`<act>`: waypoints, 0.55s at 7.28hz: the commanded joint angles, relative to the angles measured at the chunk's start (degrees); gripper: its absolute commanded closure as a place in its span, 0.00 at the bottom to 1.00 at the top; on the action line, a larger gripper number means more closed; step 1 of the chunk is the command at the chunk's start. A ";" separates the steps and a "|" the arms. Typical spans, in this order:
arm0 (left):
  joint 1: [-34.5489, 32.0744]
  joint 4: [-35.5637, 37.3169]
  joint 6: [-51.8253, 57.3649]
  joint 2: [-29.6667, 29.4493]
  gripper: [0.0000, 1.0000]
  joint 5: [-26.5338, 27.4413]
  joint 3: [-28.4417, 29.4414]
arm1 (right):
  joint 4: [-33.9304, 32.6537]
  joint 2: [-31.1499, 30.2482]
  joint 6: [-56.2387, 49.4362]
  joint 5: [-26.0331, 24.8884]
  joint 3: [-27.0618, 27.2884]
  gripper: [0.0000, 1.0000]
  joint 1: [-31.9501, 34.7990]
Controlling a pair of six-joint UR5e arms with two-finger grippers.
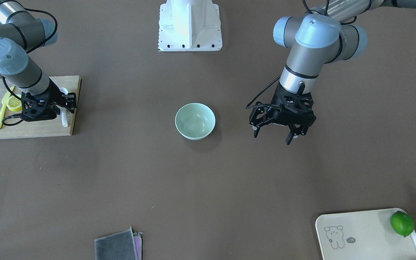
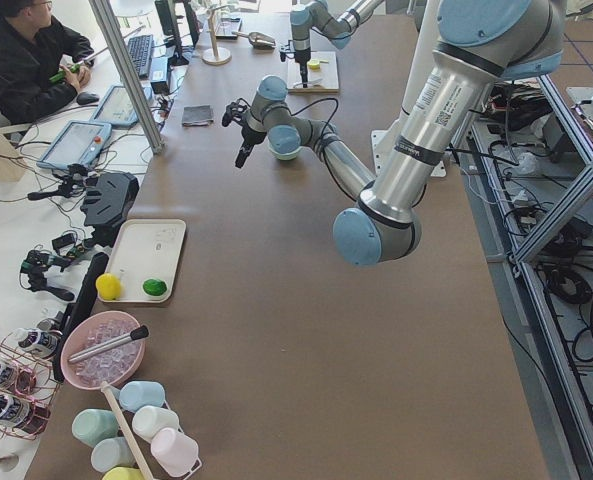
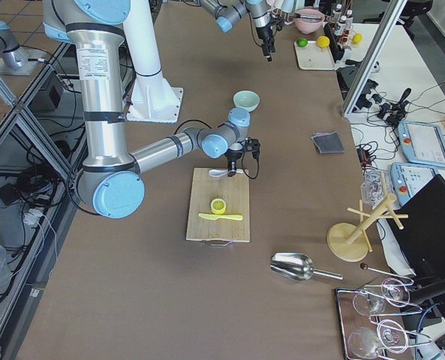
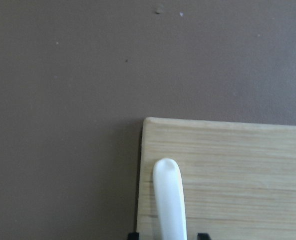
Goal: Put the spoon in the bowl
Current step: 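Close the right gripper on the white spoon's handle on the cutting board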
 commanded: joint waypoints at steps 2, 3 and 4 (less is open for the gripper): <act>0.05 0.00 -0.13 -0.01 0.02 0.00 -0.05 | 0.00 -0.04 -0.38 0.55 0.40 1.00 0.96; -0.03 0.00 -0.05 -0.01 0.02 0.00 -0.05 | -0.09 0.22 -0.47 1.51 2.14 1.00 2.97; -0.03 -0.09 -0.05 0.07 0.02 0.00 -0.05 | -0.87 0.57 0.05 4.82 4.51 1.00 5.60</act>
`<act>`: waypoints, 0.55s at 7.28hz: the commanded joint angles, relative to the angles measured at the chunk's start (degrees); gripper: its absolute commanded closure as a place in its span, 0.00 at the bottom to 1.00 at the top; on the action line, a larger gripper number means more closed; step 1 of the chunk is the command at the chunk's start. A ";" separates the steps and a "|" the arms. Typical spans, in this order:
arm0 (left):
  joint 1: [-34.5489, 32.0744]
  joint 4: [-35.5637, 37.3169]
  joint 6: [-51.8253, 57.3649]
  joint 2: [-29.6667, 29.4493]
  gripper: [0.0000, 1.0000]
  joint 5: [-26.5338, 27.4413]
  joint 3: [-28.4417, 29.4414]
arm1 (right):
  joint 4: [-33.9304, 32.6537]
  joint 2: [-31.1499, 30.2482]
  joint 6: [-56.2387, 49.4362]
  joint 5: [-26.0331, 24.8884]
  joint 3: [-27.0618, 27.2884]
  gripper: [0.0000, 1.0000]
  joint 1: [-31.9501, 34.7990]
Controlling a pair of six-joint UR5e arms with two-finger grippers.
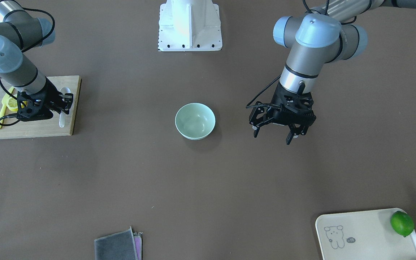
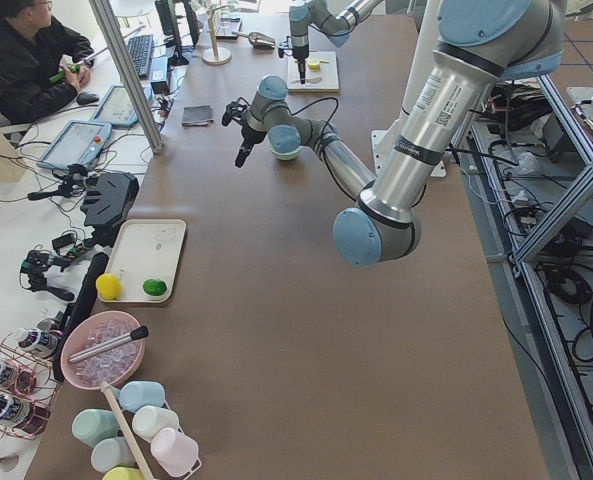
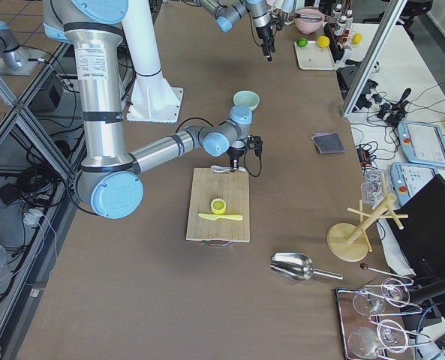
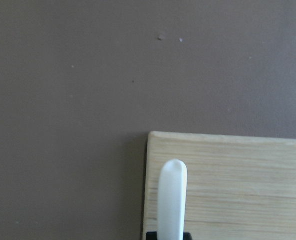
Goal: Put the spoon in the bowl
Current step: 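Lift the white spoon and carry it with the right gripper over the bowl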
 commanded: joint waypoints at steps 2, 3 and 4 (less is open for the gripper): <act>-0.02 -0.07 0.01 0.07 0.02 0.00 0.08 | -0.71 4.70 2.61 5.58 3.73 1.00 5.20; -0.11 -0.07 0.01 0.42 0.02 0.00 0.08 | -2.45 9.87 8.90 5.06 3.29 1.00 3.98; -0.46 -0.07 0.01 1.12 0.02 0.00 0.00 | -7.77 16.01 10.88 3.92 3.20 1.00 2.58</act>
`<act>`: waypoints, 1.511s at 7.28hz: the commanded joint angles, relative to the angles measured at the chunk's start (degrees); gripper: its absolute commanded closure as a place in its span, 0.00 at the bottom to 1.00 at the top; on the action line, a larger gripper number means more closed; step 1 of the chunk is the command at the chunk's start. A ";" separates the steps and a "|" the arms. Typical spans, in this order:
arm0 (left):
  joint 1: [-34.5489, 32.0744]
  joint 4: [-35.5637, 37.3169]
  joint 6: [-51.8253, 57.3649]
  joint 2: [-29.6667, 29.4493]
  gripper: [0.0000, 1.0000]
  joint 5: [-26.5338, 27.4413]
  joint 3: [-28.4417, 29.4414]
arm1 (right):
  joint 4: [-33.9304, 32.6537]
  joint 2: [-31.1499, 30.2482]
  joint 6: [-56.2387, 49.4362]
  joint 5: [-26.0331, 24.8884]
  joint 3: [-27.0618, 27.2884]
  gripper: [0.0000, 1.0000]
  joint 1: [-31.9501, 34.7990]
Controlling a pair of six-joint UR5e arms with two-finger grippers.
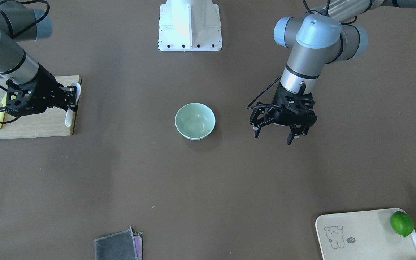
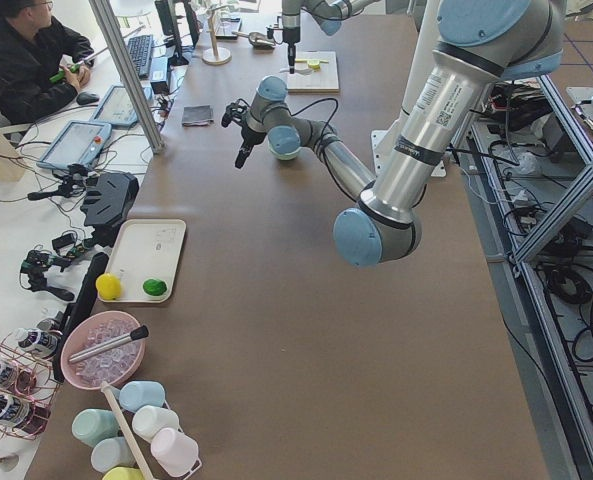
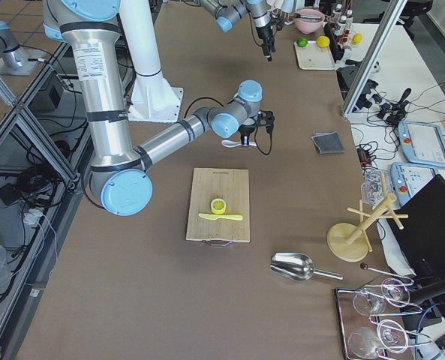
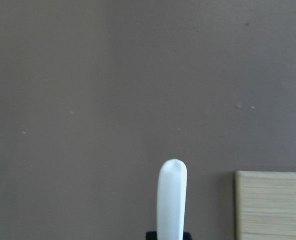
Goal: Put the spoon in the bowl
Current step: 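Lift the white spoon and carry it with the right gripper over the bowl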
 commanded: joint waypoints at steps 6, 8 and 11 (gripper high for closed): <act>-13.17 -0.35 12.55 13.81 0.02 -5.62 -4.19 | -2.61 34.05 12.97 -15.90 -24.51 1.00 -9.74; -14.16 -0.53 14.94 14.70 0.02 -5.54 -3.67 | 1.46 34.62 13.25 -19.49 -26.77 1.00 -14.30; -15.92 -0.53 14.94 16.37 0.02 -5.54 -3.67 | 1.73 34.97 14.75 -21.02 -26.16 1.00 -16.34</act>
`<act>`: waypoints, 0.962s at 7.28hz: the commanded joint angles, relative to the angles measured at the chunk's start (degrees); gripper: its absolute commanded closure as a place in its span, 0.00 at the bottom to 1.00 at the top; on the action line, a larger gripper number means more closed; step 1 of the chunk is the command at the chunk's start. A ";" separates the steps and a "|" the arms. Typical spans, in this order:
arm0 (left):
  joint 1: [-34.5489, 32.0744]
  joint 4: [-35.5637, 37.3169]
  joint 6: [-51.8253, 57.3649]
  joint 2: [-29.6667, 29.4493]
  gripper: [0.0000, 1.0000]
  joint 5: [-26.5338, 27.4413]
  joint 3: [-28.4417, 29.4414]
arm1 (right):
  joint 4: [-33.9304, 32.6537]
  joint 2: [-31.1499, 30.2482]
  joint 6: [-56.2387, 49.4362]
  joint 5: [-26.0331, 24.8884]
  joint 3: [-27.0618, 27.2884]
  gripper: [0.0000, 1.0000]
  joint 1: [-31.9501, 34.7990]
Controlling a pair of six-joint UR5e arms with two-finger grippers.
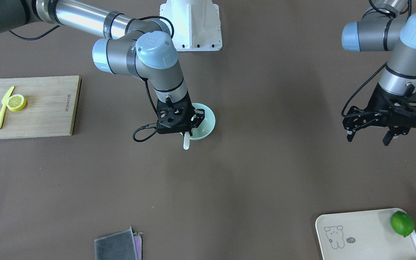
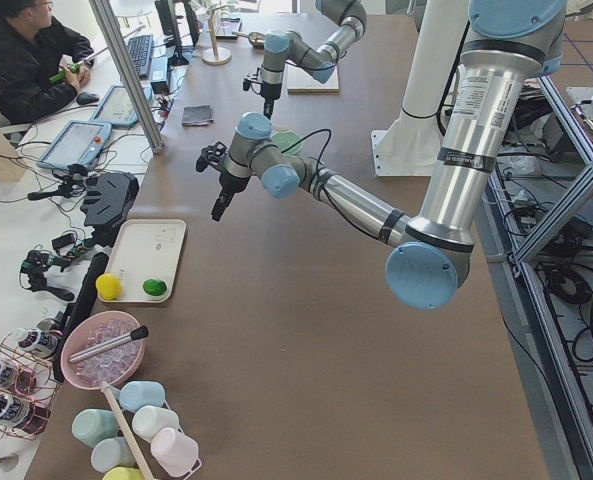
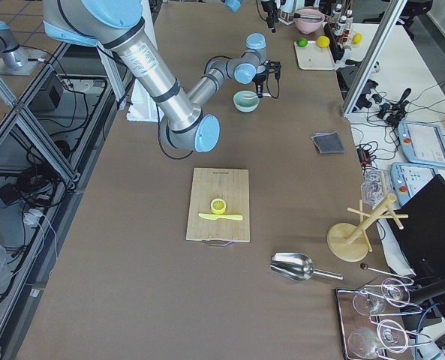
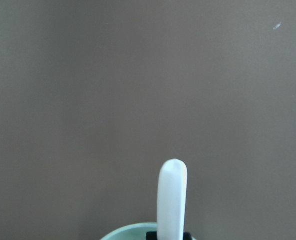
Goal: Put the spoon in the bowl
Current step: 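Lower the spoon into the green bowl and open the right gripper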
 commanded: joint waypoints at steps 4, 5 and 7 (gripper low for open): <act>-0.89 0.00 0.06 0.43 0.02 0.00 0.63 | 1.62 0.18 2.51 -2.60 0.06 0.33 -2.47; -0.89 0.00 0.06 0.52 0.02 -0.09 0.54 | 1.88 0.18 2.52 -2.95 0.15 0.00 -2.30; -0.89 -0.18 0.06 0.52 0.02 -0.09 0.46 | 1.54 -0.08 2.79 -2.61 2.07 0.00 -1.16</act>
